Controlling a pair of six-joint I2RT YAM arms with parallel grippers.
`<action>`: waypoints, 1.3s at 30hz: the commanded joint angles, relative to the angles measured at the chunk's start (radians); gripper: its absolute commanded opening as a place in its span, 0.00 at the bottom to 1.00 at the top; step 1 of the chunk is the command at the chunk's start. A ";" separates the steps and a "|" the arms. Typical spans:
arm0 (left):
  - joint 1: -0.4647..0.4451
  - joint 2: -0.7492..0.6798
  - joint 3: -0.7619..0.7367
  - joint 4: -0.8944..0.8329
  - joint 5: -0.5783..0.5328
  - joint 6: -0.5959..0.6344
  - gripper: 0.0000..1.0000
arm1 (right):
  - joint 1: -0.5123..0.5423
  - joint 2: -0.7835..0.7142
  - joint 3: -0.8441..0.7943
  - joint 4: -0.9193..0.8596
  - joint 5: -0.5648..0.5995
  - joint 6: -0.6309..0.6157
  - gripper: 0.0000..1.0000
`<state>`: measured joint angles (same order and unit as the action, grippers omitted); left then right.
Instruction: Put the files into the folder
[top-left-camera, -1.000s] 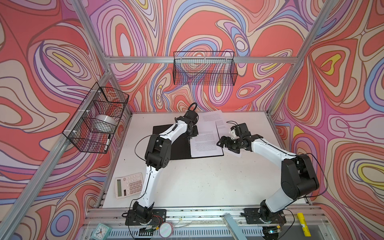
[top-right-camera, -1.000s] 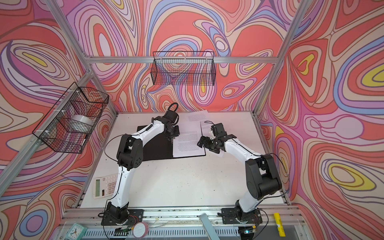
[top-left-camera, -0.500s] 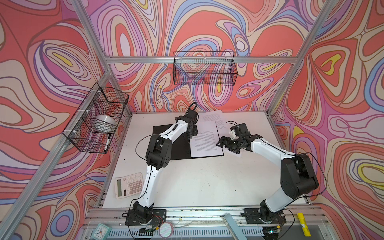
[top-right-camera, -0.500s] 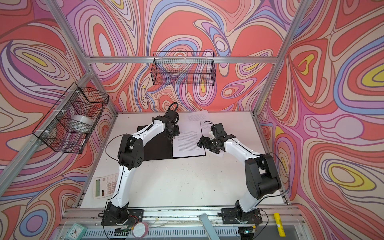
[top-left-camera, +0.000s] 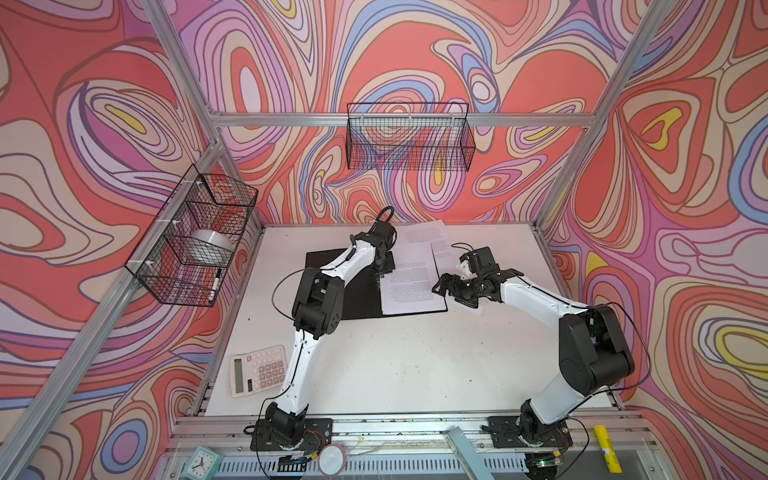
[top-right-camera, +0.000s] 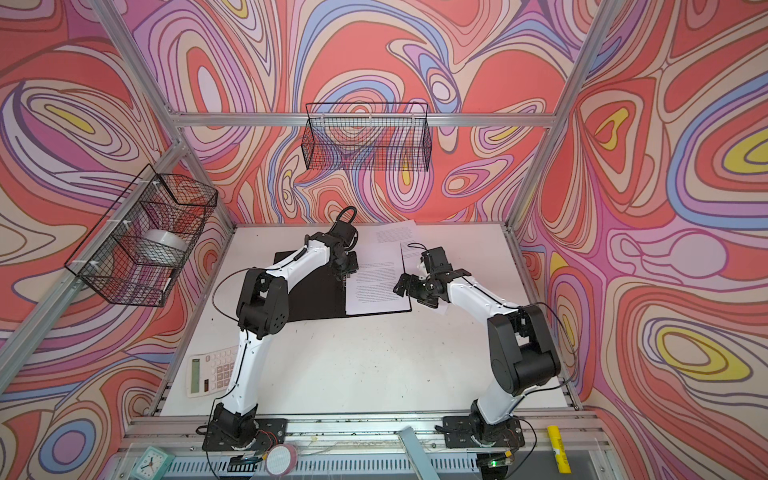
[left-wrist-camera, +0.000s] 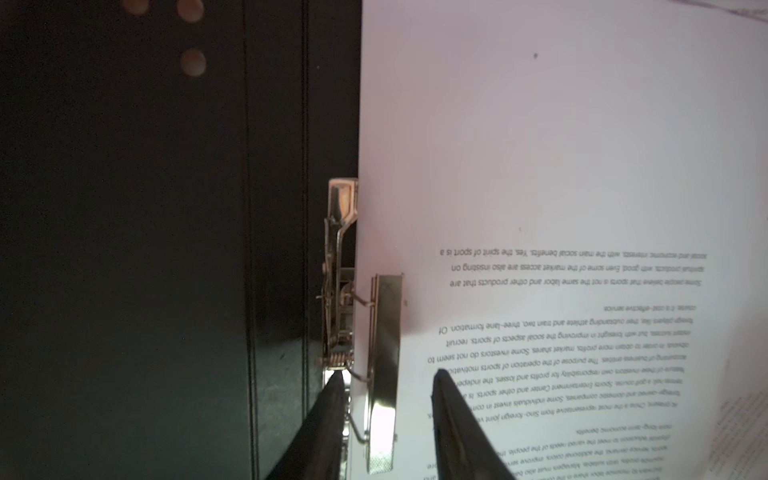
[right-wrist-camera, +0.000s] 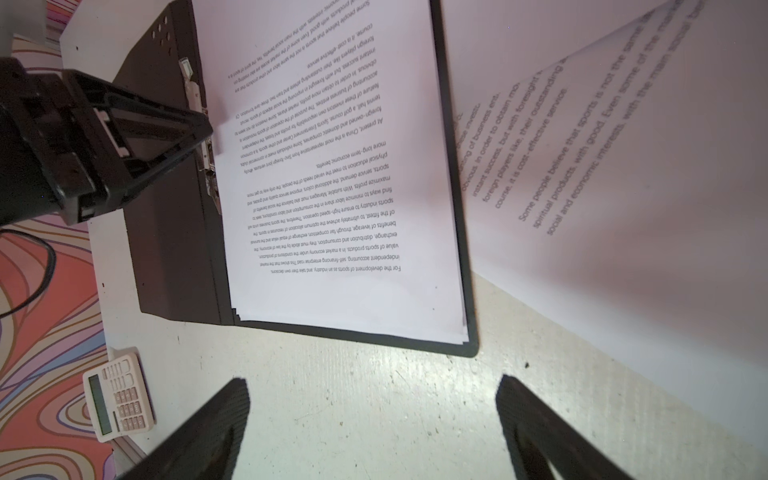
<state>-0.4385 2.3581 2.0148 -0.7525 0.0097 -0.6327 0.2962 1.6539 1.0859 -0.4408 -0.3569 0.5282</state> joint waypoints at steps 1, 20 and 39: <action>0.005 0.026 0.016 -0.017 -0.006 -0.013 0.35 | 0.005 0.010 -0.010 0.010 -0.010 -0.010 0.98; 0.005 0.041 0.024 -0.024 -0.033 -0.018 0.17 | 0.004 0.009 -0.020 0.017 -0.021 -0.012 0.98; 0.005 -0.034 -0.040 -0.024 -0.065 0.034 0.05 | 0.005 0.020 -0.032 0.037 -0.035 -0.001 0.98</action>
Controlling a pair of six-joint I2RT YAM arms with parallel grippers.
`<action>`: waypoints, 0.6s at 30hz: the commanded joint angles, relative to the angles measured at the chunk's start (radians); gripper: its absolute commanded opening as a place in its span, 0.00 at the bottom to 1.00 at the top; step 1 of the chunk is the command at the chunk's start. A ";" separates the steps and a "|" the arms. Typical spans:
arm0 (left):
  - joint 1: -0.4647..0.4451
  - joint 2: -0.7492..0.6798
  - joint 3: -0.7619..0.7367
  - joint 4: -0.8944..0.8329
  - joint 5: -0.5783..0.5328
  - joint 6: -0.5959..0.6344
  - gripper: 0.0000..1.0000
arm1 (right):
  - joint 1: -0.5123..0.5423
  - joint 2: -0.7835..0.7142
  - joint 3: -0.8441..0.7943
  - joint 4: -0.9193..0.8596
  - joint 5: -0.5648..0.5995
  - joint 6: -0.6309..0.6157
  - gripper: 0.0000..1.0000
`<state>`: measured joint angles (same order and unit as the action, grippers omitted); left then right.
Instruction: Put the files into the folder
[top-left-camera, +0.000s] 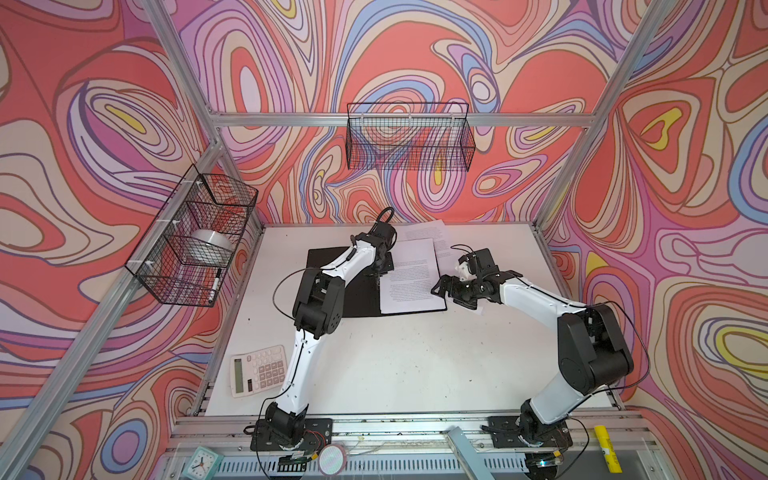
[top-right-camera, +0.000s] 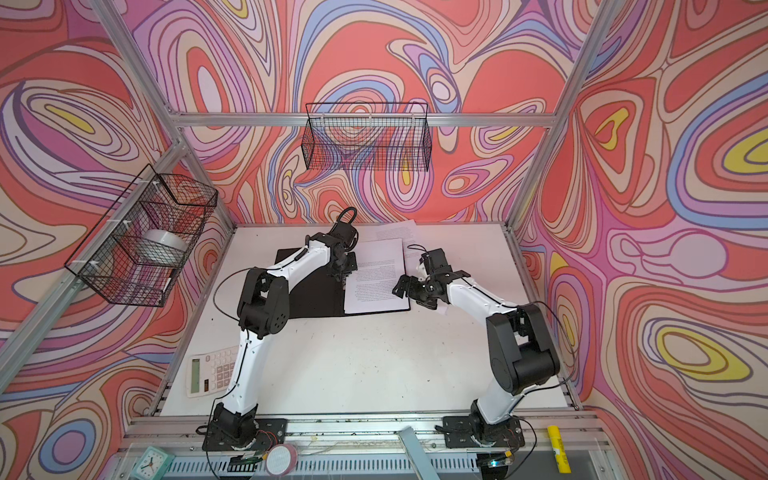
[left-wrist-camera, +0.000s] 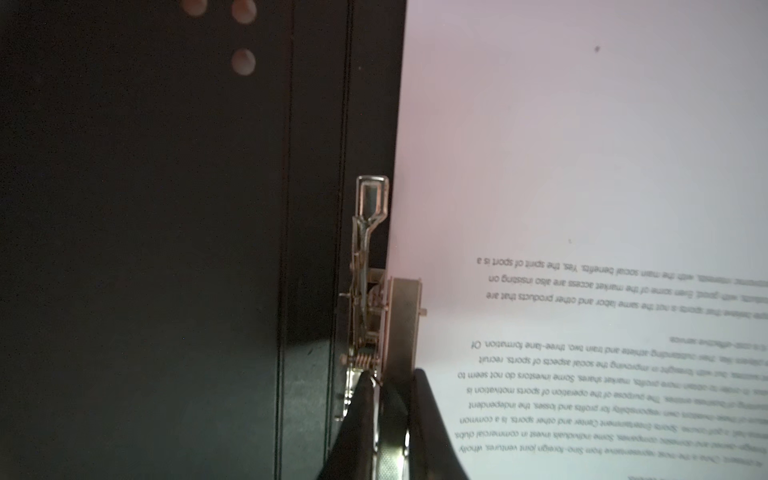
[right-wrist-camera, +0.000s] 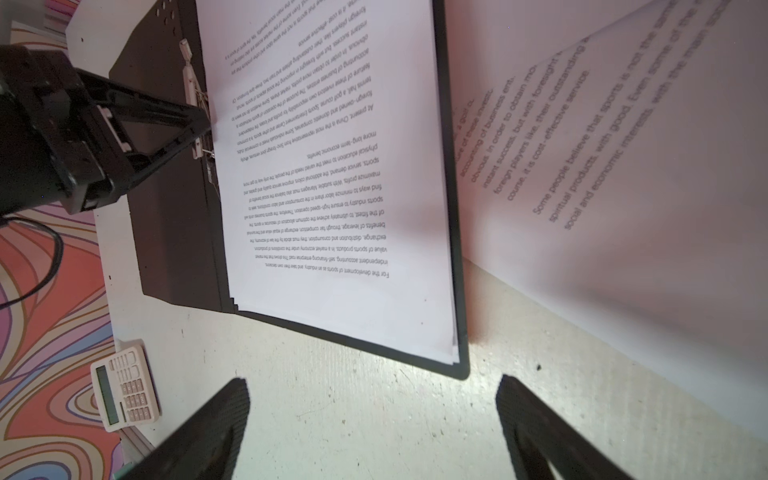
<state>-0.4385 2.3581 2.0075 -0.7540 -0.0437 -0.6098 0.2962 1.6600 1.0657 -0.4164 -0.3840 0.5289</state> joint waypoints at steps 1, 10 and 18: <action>0.006 -0.043 -0.042 -0.022 -0.012 0.010 0.05 | 0.005 0.014 -0.012 0.013 -0.008 -0.003 0.98; 0.004 -0.149 -0.164 -0.021 -0.026 0.018 0.05 | 0.003 0.006 -0.006 0.014 0.001 0.002 0.98; -0.005 -0.259 -0.343 0.028 0.010 0.013 0.05 | -0.008 0.007 -0.011 0.020 0.007 0.015 0.98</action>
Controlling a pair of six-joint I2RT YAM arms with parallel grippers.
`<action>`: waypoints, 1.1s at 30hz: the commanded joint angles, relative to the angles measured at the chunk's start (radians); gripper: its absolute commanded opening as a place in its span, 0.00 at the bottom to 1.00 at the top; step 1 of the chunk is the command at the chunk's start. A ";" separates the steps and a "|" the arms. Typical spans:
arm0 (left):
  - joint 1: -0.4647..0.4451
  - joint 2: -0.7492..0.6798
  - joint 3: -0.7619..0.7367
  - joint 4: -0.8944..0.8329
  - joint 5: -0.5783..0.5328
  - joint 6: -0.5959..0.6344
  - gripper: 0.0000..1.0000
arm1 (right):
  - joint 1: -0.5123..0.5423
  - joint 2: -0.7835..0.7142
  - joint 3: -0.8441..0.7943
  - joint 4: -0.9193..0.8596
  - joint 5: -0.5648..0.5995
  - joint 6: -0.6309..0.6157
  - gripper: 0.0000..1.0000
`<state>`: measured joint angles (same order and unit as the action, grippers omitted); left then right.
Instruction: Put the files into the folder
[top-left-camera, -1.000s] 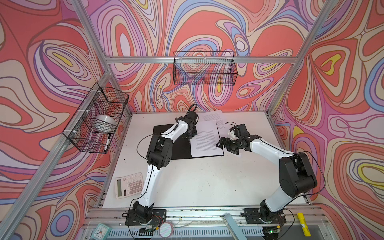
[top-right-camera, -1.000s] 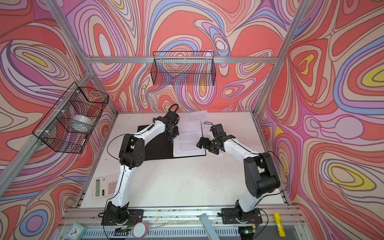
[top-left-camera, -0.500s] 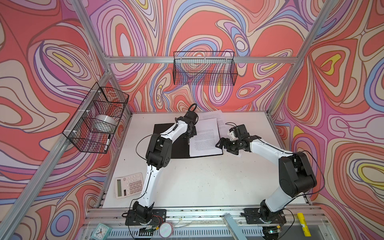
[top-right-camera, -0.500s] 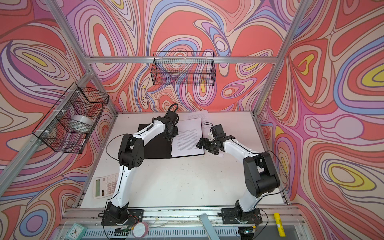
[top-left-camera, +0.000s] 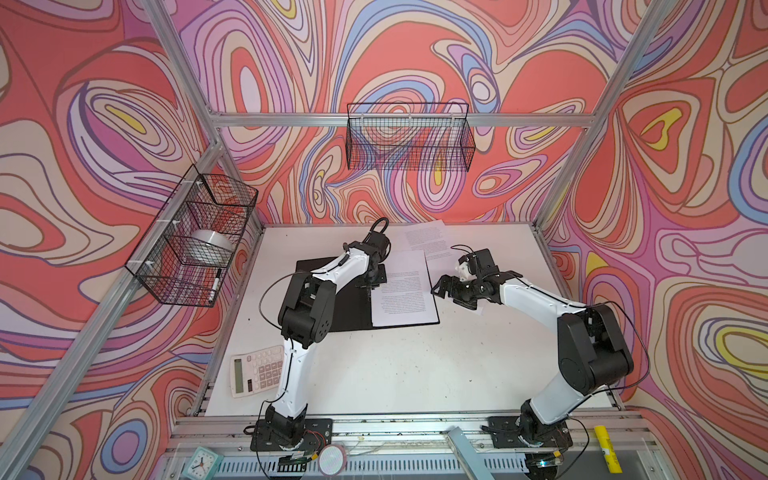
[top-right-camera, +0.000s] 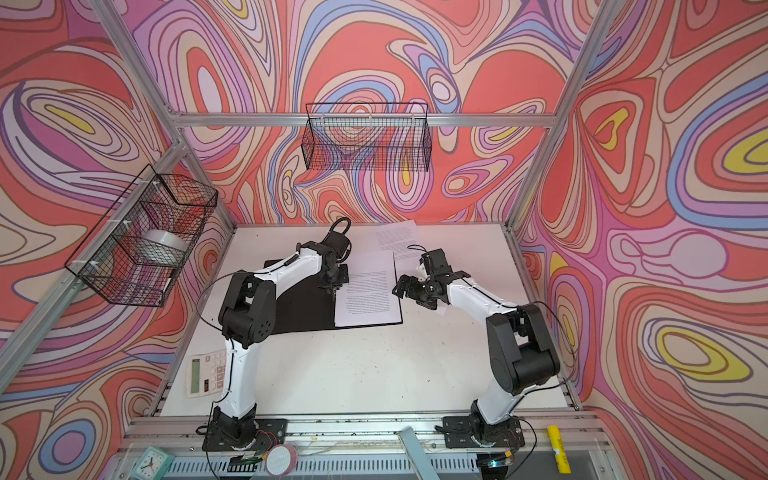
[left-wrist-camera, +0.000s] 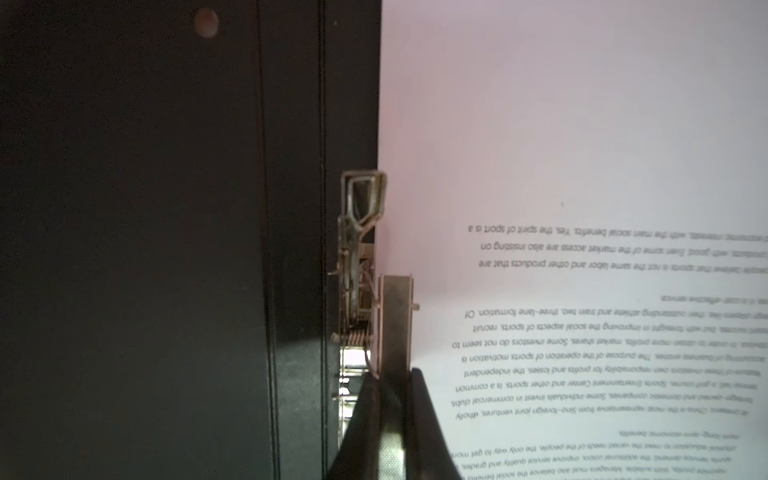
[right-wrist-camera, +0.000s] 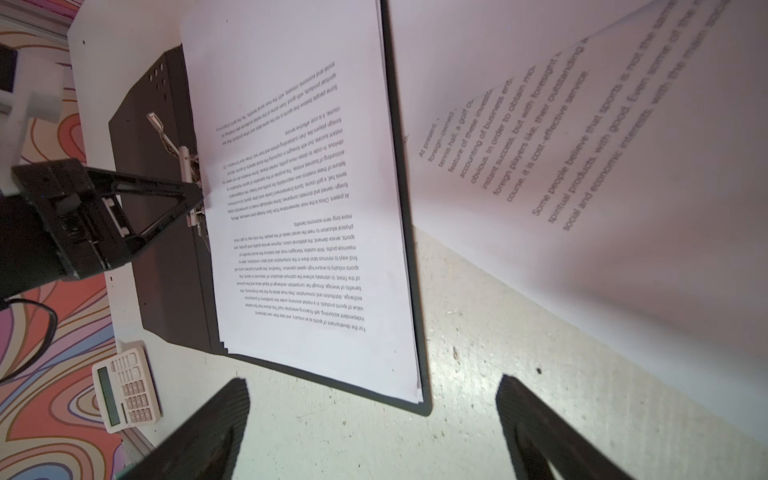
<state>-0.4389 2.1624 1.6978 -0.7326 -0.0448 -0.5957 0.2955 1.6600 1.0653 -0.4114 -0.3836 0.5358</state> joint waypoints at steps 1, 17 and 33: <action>-0.008 -0.077 -0.056 0.010 0.011 0.003 0.05 | -0.019 0.007 -0.016 0.021 0.001 0.013 0.98; -0.038 -0.316 -0.402 0.105 0.053 0.014 0.07 | -0.179 0.012 -0.009 0.012 0.083 0.091 0.98; -0.037 -0.364 -0.264 0.033 0.084 0.078 0.46 | -0.264 0.099 0.086 -0.007 0.185 0.097 0.98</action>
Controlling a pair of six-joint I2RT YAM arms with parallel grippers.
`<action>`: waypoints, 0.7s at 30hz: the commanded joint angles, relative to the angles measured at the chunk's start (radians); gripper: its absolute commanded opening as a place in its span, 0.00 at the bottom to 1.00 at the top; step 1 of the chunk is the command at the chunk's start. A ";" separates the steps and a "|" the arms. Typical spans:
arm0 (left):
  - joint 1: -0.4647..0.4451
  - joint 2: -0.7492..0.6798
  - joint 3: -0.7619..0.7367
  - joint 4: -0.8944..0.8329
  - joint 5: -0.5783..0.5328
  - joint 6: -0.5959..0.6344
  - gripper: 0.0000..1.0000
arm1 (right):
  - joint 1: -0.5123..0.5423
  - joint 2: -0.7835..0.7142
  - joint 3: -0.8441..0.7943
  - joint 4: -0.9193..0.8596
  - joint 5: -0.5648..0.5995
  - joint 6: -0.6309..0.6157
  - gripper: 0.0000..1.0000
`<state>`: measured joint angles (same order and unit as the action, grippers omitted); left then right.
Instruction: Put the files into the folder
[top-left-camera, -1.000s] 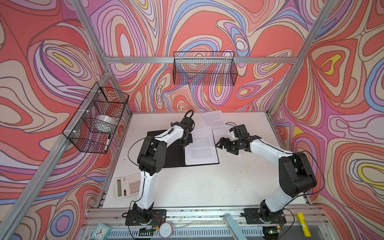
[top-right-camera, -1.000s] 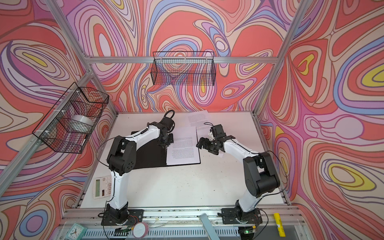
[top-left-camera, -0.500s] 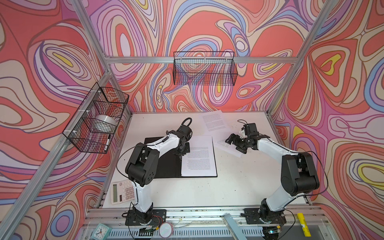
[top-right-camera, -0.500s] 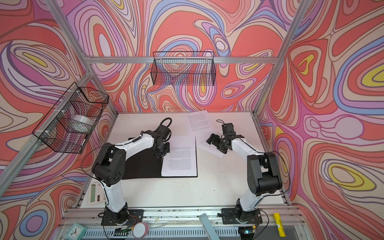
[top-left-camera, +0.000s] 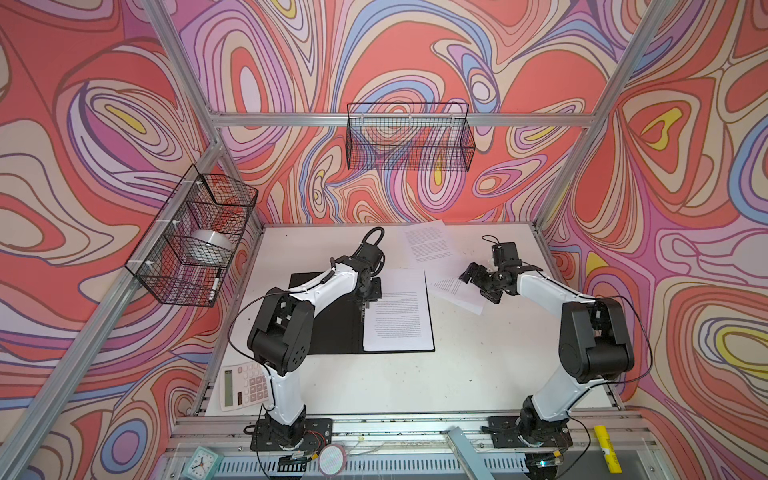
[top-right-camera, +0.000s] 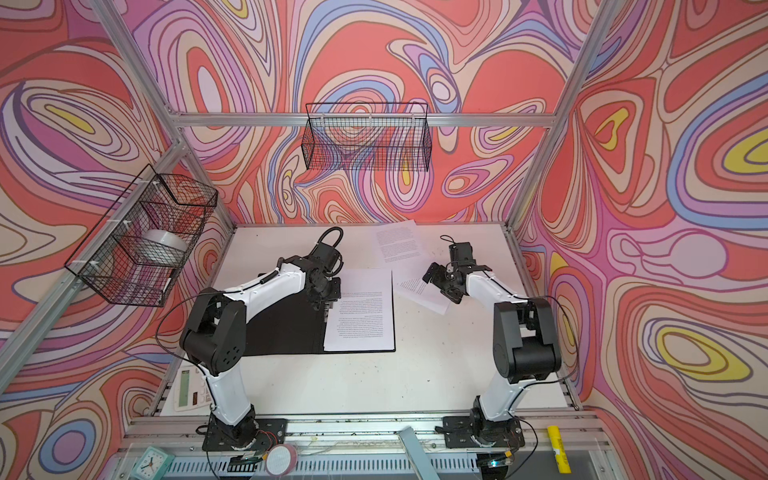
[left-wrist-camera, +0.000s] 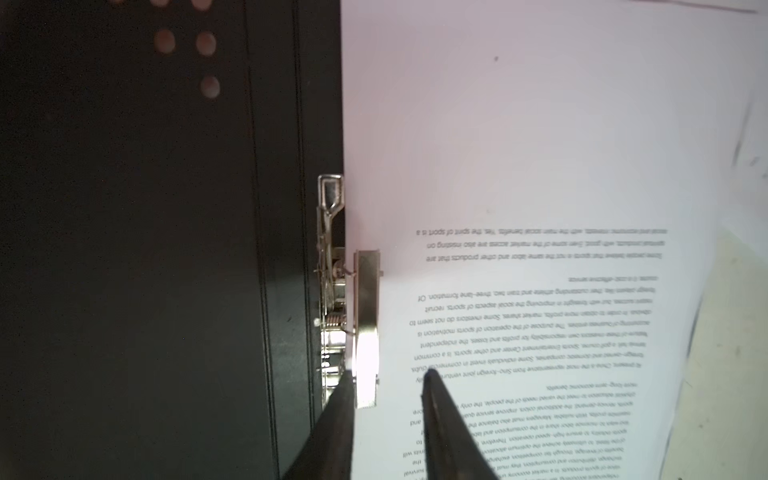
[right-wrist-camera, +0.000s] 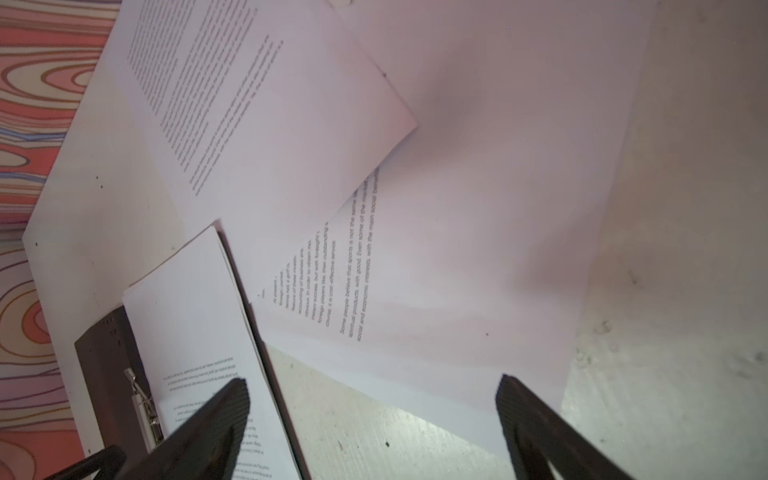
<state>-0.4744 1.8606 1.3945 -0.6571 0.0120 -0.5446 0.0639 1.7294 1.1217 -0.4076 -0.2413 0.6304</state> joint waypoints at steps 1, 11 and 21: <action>-0.002 -0.075 0.041 -0.044 0.034 0.028 0.51 | -0.044 0.035 0.035 -0.013 0.040 0.003 0.98; -0.061 -0.231 -0.003 -0.021 0.131 0.074 1.00 | -0.149 0.123 0.134 -0.036 0.084 -0.026 0.98; -0.150 -0.401 -0.175 0.062 0.216 0.001 1.00 | -0.168 0.342 0.393 -0.047 0.014 -0.126 0.97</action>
<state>-0.6243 1.5166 1.2694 -0.6205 0.1913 -0.5114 -0.1085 2.0159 1.4708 -0.4511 -0.1867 0.5446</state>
